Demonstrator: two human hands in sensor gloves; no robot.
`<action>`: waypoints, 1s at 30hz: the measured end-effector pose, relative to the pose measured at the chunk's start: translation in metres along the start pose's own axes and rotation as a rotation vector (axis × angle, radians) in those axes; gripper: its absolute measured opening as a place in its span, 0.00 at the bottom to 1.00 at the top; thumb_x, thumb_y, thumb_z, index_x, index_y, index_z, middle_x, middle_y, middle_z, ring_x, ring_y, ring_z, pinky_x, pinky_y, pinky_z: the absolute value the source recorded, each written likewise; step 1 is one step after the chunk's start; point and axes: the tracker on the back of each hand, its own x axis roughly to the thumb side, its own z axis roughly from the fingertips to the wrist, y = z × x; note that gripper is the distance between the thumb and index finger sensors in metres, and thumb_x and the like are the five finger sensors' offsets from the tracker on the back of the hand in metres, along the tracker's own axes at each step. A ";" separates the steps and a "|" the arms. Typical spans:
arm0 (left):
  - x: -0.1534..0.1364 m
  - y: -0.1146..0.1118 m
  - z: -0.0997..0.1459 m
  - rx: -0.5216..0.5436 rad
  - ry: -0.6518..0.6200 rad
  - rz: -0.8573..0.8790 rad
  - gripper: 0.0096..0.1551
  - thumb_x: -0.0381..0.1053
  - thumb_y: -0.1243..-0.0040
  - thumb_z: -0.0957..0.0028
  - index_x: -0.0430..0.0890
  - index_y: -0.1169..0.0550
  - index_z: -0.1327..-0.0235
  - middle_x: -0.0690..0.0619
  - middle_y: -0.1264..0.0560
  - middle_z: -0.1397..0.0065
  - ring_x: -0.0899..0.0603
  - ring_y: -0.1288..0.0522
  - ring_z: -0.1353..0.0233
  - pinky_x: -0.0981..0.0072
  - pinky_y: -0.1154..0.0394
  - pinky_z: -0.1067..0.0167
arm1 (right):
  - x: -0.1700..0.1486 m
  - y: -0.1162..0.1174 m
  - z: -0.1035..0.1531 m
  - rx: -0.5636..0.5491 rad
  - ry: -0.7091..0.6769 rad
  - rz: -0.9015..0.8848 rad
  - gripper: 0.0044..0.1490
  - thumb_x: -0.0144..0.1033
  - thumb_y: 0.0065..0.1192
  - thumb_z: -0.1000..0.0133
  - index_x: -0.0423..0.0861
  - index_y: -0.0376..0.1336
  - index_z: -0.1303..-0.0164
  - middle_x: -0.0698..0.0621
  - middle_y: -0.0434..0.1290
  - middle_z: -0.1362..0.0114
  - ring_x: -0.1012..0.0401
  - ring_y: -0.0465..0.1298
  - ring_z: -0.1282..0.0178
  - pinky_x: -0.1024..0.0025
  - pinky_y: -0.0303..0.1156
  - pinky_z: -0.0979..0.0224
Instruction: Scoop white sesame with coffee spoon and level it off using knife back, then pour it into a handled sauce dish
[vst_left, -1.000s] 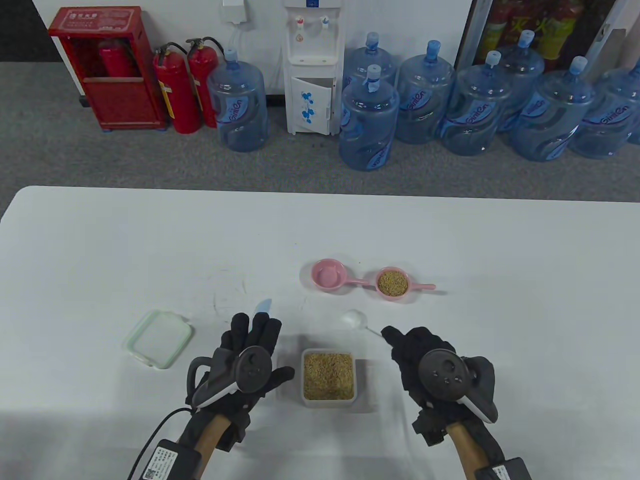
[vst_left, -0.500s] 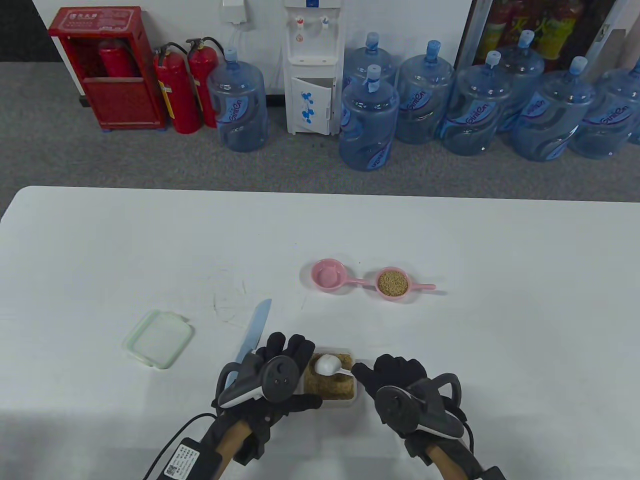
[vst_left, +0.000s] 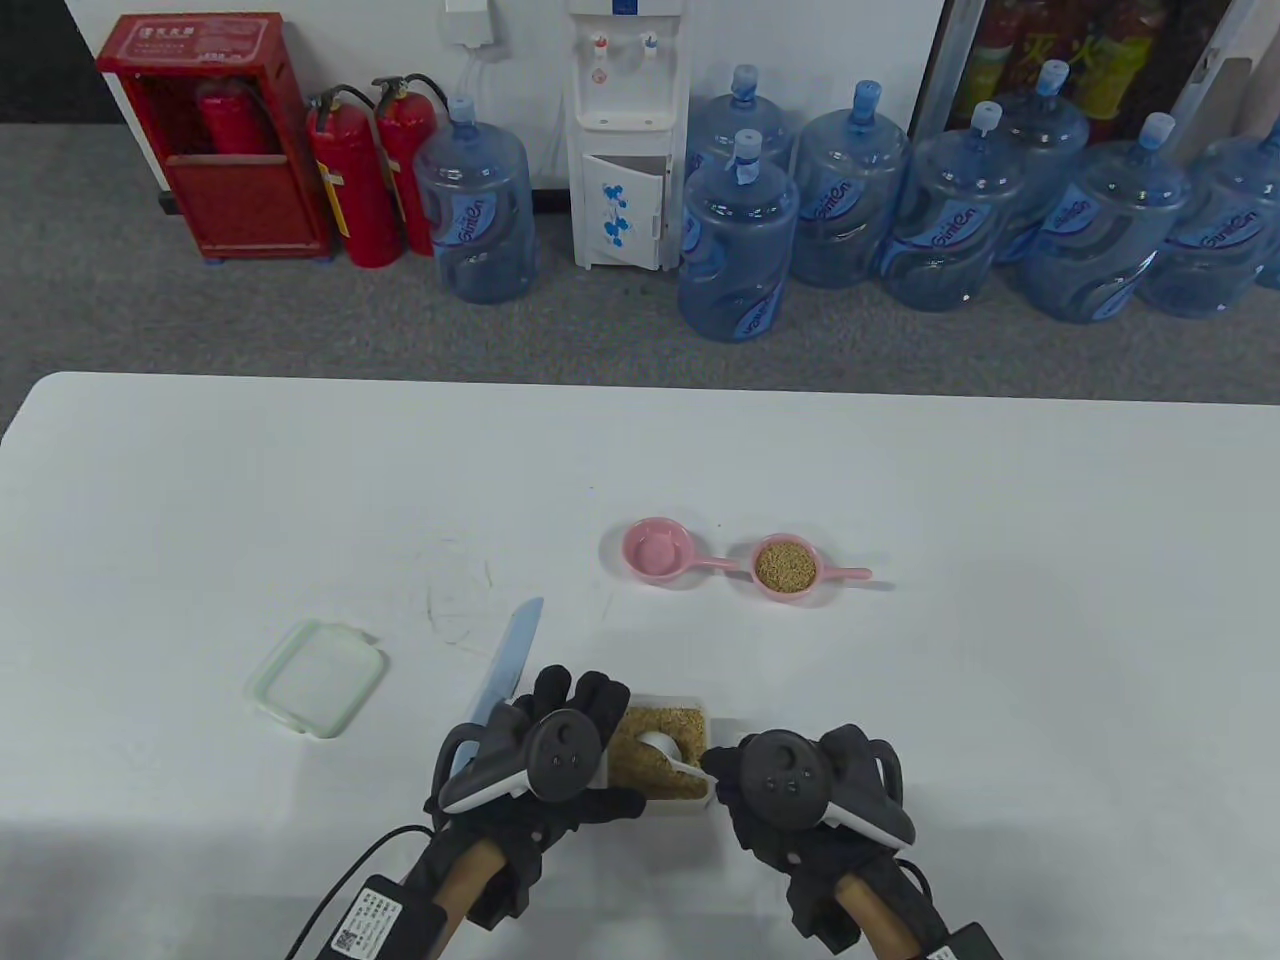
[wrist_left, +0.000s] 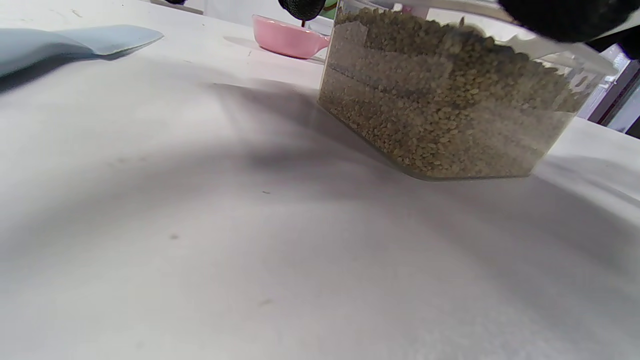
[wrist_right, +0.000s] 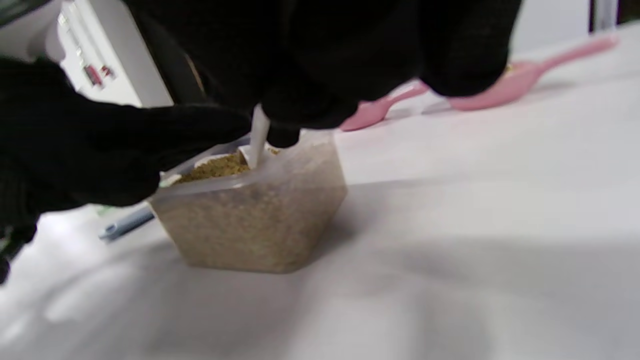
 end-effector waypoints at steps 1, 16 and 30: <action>0.000 0.000 0.000 -0.001 0.000 0.001 0.62 0.76 0.49 0.55 0.50 0.52 0.12 0.46 0.54 0.08 0.25 0.58 0.12 0.33 0.49 0.19 | -0.004 0.000 -0.001 0.014 0.021 -0.047 0.27 0.35 0.62 0.39 0.40 0.74 0.33 0.43 0.82 0.49 0.62 0.78 0.63 0.52 0.77 0.40; 0.001 0.000 0.000 -0.003 0.000 -0.008 0.62 0.76 0.49 0.55 0.50 0.52 0.12 0.46 0.54 0.08 0.26 0.58 0.13 0.33 0.49 0.19 | -0.055 0.022 -0.003 0.155 0.275 -0.670 0.27 0.34 0.58 0.37 0.36 0.74 0.35 0.47 0.83 0.58 0.66 0.78 0.72 0.57 0.80 0.49; 0.000 0.000 0.000 -0.004 -0.002 -0.001 0.62 0.76 0.49 0.55 0.51 0.53 0.12 0.45 0.55 0.08 0.26 0.60 0.13 0.34 0.51 0.19 | -0.065 0.020 0.002 0.138 0.266 -0.768 0.27 0.35 0.58 0.37 0.37 0.74 0.34 0.47 0.83 0.58 0.66 0.78 0.71 0.57 0.79 0.49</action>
